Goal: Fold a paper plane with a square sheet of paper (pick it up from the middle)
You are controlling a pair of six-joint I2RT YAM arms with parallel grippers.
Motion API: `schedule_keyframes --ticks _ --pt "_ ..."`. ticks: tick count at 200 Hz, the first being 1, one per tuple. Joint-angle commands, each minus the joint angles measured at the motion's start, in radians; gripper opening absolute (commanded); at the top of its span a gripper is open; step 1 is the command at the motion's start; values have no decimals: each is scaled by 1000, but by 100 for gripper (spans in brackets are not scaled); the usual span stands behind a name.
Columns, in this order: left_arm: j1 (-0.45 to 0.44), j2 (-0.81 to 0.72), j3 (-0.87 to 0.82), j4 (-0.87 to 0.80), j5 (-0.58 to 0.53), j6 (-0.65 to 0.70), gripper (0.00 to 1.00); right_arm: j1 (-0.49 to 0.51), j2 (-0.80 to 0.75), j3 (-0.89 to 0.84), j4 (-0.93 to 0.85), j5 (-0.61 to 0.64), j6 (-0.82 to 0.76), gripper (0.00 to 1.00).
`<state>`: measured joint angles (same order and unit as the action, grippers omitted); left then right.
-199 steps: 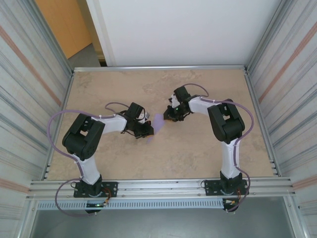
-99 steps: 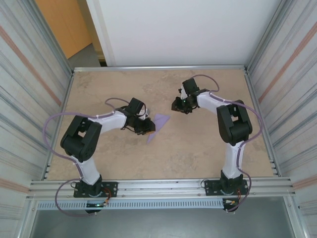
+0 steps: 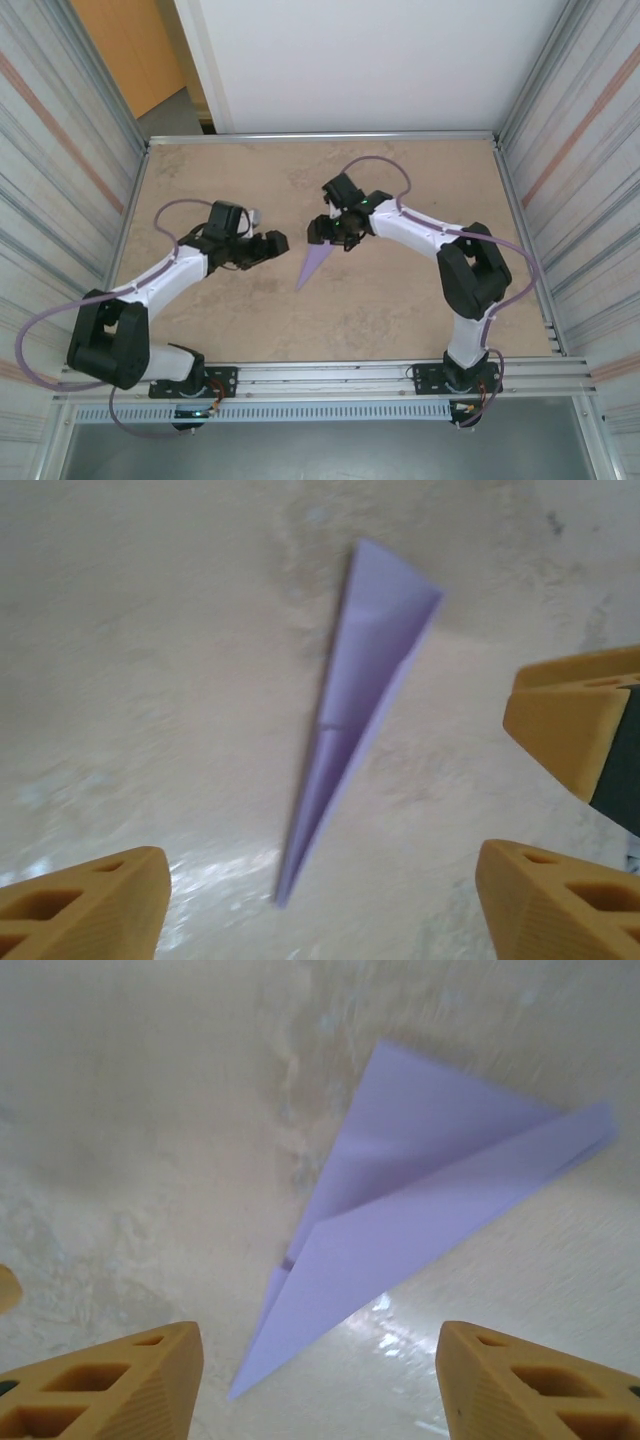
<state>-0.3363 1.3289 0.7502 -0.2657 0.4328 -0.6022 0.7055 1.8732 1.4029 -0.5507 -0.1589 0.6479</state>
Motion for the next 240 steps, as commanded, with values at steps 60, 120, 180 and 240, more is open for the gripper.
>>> schedule_keyframes --ticks 60,120,180,240 --pt "106 -147 -95 -101 -27 108 95 128 246 293 -300 354 266 66" --pt "107 -197 -120 -122 -67 97 99 125 313 365 -382 303 378 60" --pt "106 -221 -133 -124 -72 97 98 138 313 388 -472 384 502 53" --pt "106 -254 -146 -95 -59 88 99 158 290 367 -504 432 575 38"
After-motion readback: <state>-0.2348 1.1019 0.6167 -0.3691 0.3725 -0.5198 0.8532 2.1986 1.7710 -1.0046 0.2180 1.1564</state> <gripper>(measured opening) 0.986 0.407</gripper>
